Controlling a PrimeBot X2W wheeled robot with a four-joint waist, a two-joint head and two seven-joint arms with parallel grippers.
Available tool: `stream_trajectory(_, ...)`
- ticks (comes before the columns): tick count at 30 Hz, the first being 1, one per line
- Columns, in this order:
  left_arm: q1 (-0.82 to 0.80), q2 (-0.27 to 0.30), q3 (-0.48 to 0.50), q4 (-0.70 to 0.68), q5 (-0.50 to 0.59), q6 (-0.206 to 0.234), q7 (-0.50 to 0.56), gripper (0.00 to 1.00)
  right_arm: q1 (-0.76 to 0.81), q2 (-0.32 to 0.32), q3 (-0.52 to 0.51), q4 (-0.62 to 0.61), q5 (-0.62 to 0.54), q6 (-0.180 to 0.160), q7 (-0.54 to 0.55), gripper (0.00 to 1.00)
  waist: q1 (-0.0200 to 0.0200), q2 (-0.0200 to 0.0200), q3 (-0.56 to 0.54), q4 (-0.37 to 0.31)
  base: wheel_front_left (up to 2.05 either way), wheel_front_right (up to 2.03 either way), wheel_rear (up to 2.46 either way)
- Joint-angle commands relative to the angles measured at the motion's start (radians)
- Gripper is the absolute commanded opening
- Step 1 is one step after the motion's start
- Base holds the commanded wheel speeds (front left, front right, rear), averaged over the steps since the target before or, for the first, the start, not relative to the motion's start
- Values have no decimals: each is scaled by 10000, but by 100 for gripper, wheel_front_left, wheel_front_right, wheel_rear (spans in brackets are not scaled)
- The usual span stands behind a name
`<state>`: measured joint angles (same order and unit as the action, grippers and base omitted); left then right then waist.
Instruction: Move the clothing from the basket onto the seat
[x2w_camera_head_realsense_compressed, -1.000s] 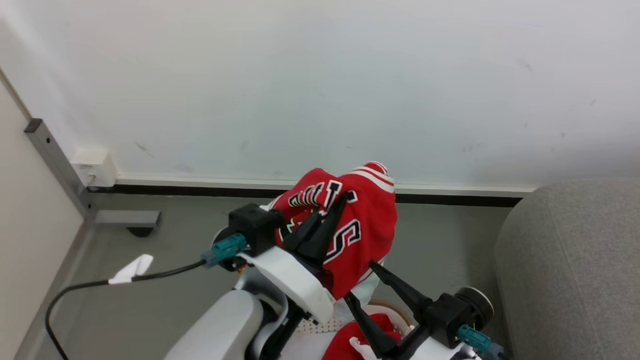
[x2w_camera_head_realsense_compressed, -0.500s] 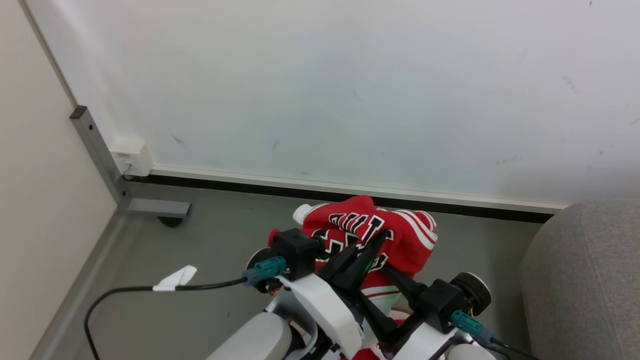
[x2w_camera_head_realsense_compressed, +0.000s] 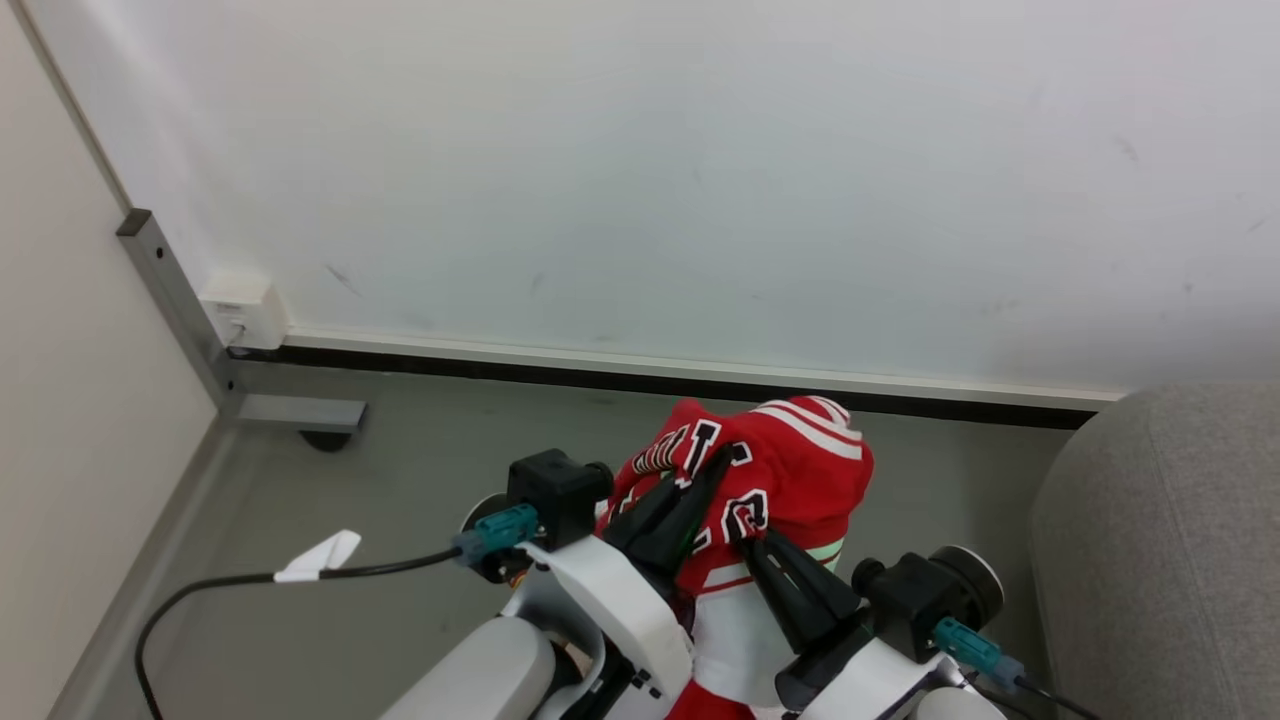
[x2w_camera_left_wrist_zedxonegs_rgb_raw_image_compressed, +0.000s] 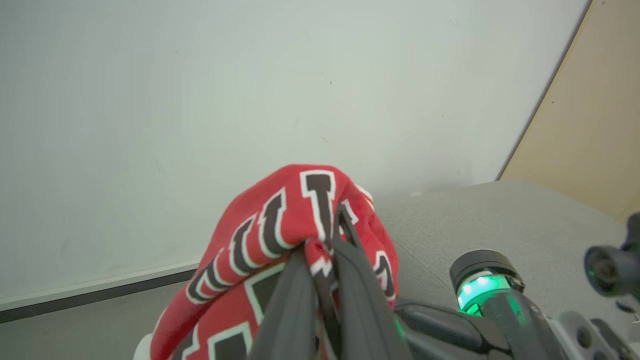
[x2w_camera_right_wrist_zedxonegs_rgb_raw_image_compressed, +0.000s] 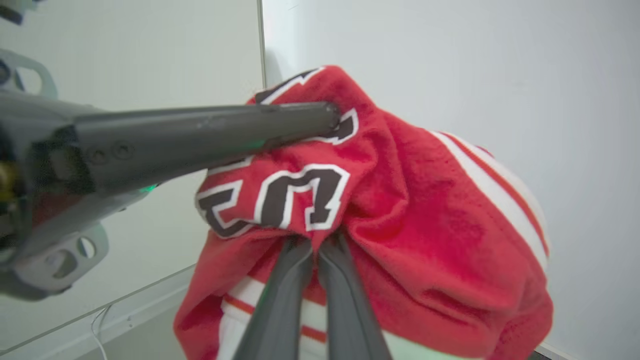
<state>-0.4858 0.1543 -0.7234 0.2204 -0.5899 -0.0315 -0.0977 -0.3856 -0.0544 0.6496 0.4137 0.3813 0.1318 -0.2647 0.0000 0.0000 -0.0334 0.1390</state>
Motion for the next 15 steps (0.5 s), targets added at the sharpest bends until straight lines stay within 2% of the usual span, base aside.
stream_trajectory(1,106,103,67,55,-117,46,-103,0,221,-72,-161,-252,79,-21,5,0,0,0,35,-99,0,0,0)
stream_trajectory(3,111,119,116,89,-147,68,-155,0,365,-143,-318,-472,32,-21,5,0,0,0,52,-192,0,0,0)
stream_trajectory(4,127,130,134,107,-166,84,-179,6,437,-168,-397,-565,30,-21,5,0,0,0,64,-250,0,0,0)
stream_trajectory(5,147,134,141,125,-195,80,-197,24,489,-195,-468,-677,25,-21,5,0,0,0,80,-309,0,0,0)
stream_trajectory(6,147,134,141,125,-195,80,-197,24,489,-195,-468,-677,25,-21,5,0,0,0,80,-309,0,0,0)
stream_trajectory(7,163,141,146,137,-213,73,-211,53,527,-229,-526,-797,-4,-21,4,0,0,0,102,-381,0,0,0)
stream_trajectory(8,166,145,142,140,-234,43,-222,100,553,-266,-568,-891,-38,-21,4,0,0,0,125,-458,0,0,0)
stream_trajectory(15,112,141,57,-21,-137,-31,-448,100,633,-480,-1014,-1203,-138,-21,5,0,0,0,270,-1144,0,0,0)
